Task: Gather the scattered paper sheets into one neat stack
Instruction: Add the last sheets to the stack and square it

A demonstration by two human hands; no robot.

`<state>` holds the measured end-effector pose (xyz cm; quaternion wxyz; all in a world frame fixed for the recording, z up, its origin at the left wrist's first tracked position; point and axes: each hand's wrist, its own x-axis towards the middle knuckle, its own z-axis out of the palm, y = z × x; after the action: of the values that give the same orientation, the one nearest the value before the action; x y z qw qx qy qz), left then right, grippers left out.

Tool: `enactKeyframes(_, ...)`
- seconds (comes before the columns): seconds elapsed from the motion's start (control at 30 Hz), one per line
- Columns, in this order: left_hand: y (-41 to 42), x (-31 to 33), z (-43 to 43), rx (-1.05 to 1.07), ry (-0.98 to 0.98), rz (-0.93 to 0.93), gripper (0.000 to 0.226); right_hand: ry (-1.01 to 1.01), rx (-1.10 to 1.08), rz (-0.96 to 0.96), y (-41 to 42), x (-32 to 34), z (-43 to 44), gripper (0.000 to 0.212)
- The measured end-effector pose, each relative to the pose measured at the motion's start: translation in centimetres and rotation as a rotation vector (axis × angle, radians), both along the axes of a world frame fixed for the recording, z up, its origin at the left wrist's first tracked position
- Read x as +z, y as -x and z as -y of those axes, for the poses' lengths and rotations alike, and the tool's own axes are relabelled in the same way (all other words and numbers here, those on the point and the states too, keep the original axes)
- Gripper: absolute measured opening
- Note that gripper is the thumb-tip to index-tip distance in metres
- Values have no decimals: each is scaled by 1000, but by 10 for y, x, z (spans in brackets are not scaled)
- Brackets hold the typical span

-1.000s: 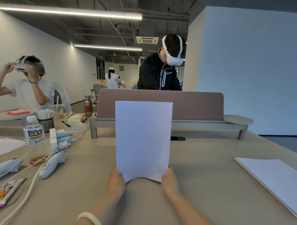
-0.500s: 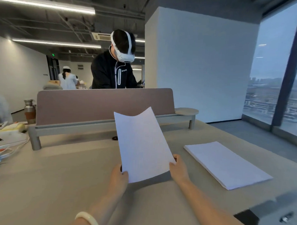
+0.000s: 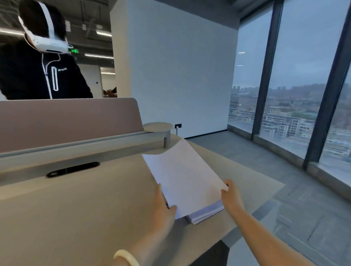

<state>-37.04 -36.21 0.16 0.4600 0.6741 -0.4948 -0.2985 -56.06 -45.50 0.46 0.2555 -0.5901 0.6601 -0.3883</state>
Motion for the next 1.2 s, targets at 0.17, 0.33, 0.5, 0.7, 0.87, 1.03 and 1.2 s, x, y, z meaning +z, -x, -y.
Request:
enactKeyframes(0.17,32,-8,22,-132,-63,53,55,-7,-80,-73,29,-13,21,29)
enactKeyframes(0.33,41,-18,33,-148,-77,123,52,17,-115,-325,41,-27,30,36)
enactKeyframes(0.5,43,-23,34,-128,-76,204,54,45,-110,-367,40,-37,34,42)
enactKeyframes(0.7,44,-25,33,-102,-55,235,54,71,-109,-393,38,-42,31,43)
enactKeyframes(0.87,43,-24,31,-64,-67,262,61,36,-95,-448,37,-44,31,54)
enactKeyframes(1.03,36,-13,32,55,-123,-95,52,28,-81,-431,37,-45,32,57)
enactKeyframes(1.2,35,17,38,24,-185,-953,23,50,-65,-387,37,-47,32,55)
